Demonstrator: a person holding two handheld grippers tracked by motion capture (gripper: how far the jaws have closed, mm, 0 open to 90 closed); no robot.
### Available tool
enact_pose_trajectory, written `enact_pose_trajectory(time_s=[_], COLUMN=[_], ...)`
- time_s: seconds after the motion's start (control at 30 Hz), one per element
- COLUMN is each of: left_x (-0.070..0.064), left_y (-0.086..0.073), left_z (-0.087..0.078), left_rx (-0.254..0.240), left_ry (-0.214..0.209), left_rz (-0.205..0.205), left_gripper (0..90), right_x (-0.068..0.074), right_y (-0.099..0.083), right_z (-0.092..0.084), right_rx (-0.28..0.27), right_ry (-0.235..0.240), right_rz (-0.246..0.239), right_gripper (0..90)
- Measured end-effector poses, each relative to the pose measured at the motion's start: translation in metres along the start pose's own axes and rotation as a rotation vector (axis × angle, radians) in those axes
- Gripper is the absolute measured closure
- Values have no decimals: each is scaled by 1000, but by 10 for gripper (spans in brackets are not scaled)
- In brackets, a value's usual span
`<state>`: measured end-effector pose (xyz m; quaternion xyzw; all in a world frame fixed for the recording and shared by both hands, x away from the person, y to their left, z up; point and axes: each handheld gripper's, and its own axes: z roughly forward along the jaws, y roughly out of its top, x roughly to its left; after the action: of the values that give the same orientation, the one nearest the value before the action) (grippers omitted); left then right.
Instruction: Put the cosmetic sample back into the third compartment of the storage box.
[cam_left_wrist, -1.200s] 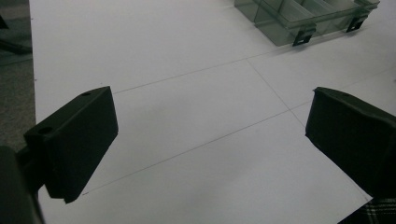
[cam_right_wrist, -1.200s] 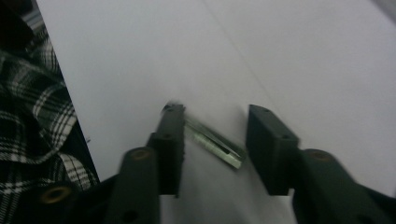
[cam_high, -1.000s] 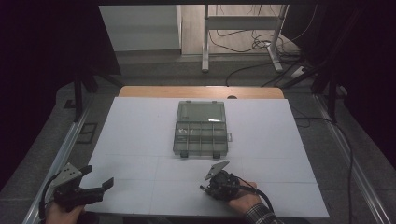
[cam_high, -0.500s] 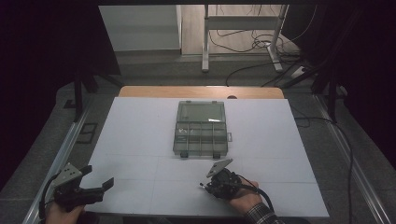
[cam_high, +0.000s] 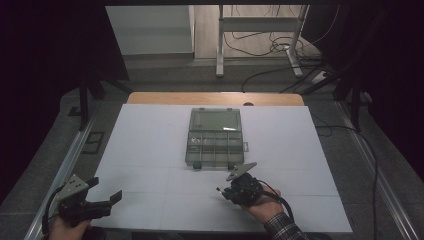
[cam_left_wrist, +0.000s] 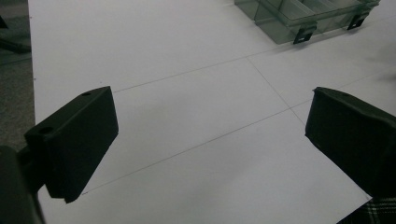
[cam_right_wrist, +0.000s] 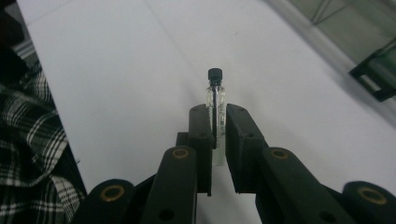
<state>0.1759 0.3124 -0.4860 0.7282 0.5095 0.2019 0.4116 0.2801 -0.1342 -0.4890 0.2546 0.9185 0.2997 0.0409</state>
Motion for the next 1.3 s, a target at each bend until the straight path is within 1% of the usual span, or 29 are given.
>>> enact_pose_trajectory(time_s=[0.07,0.27,0.47,0.6,0.93,1.1,1.13,1.3], left_x=[0,0,0,0,0,0,0,0], left_y=[0,0,0,0,0,0,0,0], left_z=[0,0,0,0,0,0,0,0], left_rx=[1,1,1,2,1,2,2,3], left_ry=[0,0,1,3,1,1,1,1], left_rz=[-1,-1,0,2,0,0,0,0], left_gripper=[30,31,31,31,32,31,31,31], right_x=[-5,-13,-18,-22,-30,-38,-40,-45], right_y=[2,8,10,14,20,26,26,31], right_z=[-2,-6,-8,-10,-13,-14,-14,-14], right_rx=[-10,-38,-56,-72,-100,-125,-130,-141], right_ry=[0,-18,-28,-39,-61,-76,-79,-95], right_rz=[14,36,38,53,65,80,75,86], right_gripper=[809,810,809,810,809,810,809,809])
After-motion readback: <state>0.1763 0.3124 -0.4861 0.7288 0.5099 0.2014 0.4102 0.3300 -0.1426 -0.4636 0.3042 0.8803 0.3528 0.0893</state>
